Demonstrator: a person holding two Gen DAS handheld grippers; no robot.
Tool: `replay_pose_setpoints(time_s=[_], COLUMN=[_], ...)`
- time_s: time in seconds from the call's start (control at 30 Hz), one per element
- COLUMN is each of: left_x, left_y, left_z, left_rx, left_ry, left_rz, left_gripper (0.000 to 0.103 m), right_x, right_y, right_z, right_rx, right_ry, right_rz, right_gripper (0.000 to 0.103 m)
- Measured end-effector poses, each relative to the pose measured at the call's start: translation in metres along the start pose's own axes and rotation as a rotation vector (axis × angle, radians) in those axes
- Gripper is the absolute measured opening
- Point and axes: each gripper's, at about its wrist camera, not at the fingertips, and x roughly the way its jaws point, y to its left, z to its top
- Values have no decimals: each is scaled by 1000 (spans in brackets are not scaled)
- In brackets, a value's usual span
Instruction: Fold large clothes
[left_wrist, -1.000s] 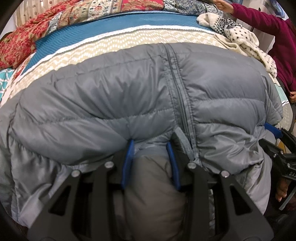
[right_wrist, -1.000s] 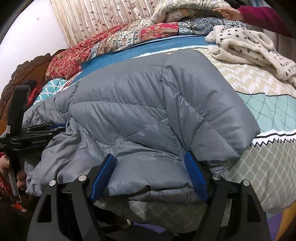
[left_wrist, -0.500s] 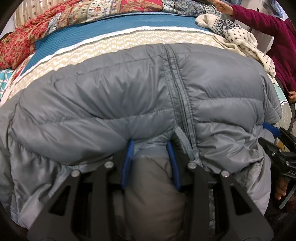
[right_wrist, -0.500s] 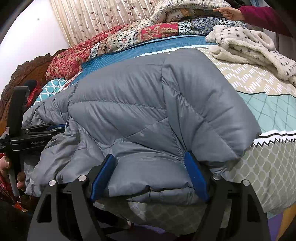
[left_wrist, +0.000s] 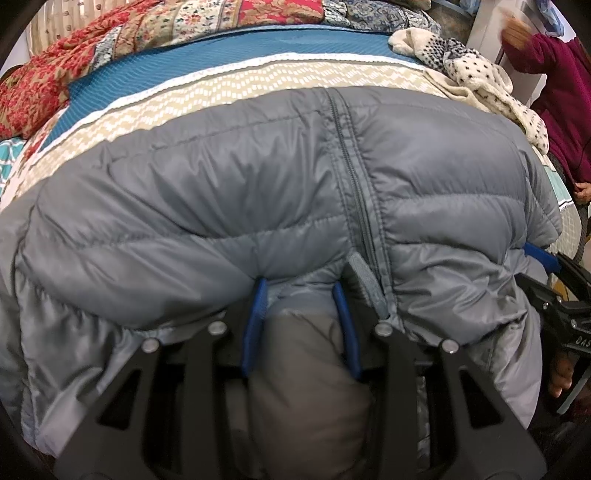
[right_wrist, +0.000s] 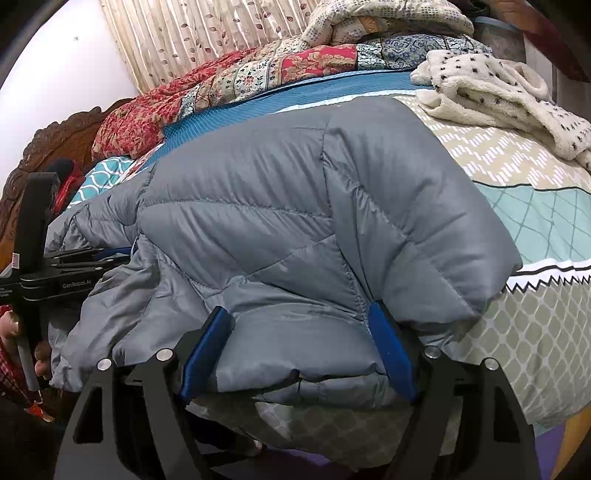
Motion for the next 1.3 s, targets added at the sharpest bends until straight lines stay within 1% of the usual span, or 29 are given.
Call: replay_pose_setpoints(time_s=[0.2, 0.27, 0.33, 0.37, 0.43, 0.47, 0.5, 0.53, 0.57, 0.6, 0.63, 0.67, 0.7, 0.73, 0.77, 0.83, 0.87, 0.9, 0.93, 0.97, 1.0, 1.07, 1.1, 1.13, 1.2, 1.23, 1.3], left_x=[-1, -3, -7, -16, -37, -61, -75, -96, -115, -132, -144, -154, -157, -157, -151, -133, -117, -104, -90, -76, -59, -40, -35, -31, -25, -23, -26], left_y=[2, 3, 3, 3, 7, 13, 19, 29, 42, 55, 69, 86, 101, 119, 138, 169, 186, 196, 210, 217, 223, 226, 227, 230, 238, 241, 241], left_z=[-2, -2, 2, 5, 10, 15, 19, 24, 28, 32, 37, 42, 45, 48, 49, 46, 42, 39, 30, 23, 13, -5, -11, -17, -28, -31, -34], left_rx=[-1, -2, 3, 12, 16, 13, 11, 2, -10, -17, -19, -24, -32, -44, -60, -107, -145, -178, -222, -256, -290, -325, -341, -361, -418, -439, -444], left_ry=[-9, -5, 6, 4, -46, -102, -136, -187, -239, -285, -314, -329, -328, -313, -278, -213, -163, -126, -82, -42, 3, 28, 30, 33, 36, 35, 31], left_rz=[-16, -25, -30, -35, -64, -95, -104, -97, -74, -47, -22, 18, 51, 86, 105, 100, 86, 71, 37, -1, -38, -80, -103, -129, -183, -198, -200], left_gripper=[37, 37, 37, 37, 37, 39, 45, 67, 88, 92, 93, 95, 97, 97, 97, 97, 97, 97, 97, 97, 97, 97, 97, 97, 97, 97, 97], right_x=[0, -2, -7, -10, -24, -33, -41, -50, -61, -71, -85, -92, -101, -105, -106, -97, -90, -76, -63, -55, -40, -20, -11, -9, -9, -11, -11], right_y=[-1, 0, 2, 3, 4, 7, 8, 10, 11, 11, 9, 7, 0, -7, -16, -42, -53, -67, -77, -82, -90, -97, -96, -92, -84, -82, -79], right_z=[1, 1, 3, 5, 7, 8, 9, 10, 13, 15, 19, 22, 29, 34, 38, 47, 49, 49, 49, 48, 45, 37, 33, 32, 35, 36, 36], right_rx=[4, 0, -8, -3, 18, 21, 17, 13, 11, 12, 18, 21, 32, 44, 61, 115, 136, 170, 196, 217, 268, 356, 385, 372, 342, 335, 320], right_ry=[0, -2, -4, -6, -27, -36, -45, -56, -75, -94, -122, -139, -164, -174, -176, -151, -131, -95, -70, -53, -17, 37, 49, 41, 57, 62, 80], right_rz=[4, 8, 9, 10, 42, 51, 58, 65, 72, 77, 79, 71, 44, 27, 12, -6, -4, -22, -34, -31, -1, 81, 104, 86, 91, 101, 113], right_gripper=[80, 81, 82, 82, 82, 83, 83, 85, 86, 88, 91, 93, 94, 95, 95, 95, 95, 95, 95, 95, 95, 96, 96, 99, 99, 99, 99])
